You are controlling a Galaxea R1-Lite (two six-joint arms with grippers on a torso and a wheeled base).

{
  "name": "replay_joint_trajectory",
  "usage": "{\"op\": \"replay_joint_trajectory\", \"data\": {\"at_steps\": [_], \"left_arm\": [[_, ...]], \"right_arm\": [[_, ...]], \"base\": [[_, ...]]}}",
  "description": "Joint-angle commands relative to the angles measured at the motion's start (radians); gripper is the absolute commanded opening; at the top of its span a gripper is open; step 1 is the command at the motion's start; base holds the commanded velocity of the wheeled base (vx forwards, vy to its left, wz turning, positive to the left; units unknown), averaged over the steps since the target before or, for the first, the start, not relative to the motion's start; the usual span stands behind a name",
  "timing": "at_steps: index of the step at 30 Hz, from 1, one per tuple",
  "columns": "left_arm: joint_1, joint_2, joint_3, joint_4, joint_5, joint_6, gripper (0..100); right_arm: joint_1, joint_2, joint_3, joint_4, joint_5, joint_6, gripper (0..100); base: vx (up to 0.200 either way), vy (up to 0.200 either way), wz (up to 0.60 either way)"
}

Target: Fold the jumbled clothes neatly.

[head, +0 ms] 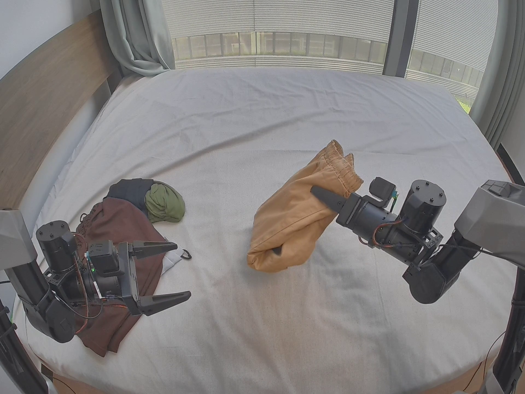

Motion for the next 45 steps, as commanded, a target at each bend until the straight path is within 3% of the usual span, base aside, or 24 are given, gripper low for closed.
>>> {"op": "replay_joint_trajectory", "data": {"at_steps": [1, 15, 45], "left_arm": [[0.003, 0.005, 0.002, -0.001, 0.000, -0.004, 100], [0.003, 0.011, 0.002, -0.001, 0.000, -0.005, 100], [0.005, 0.034, 0.002, -0.001, -0.002, -0.013, 100]], "right_arm": [[-0.007, 0.003, -0.129, 0.096, -0.001, 0.001, 0], [-0.039, 0.124, -0.505, 0.397, -0.006, 0.002, 0], [-0.058, 0.281, -0.849, 0.570, -0.007, 0.002, 0]], "base": [[0.000, 0.000, 0.00], [0.000, 0.000, 0.00], [0.000, 0.000, 0.00]]}}
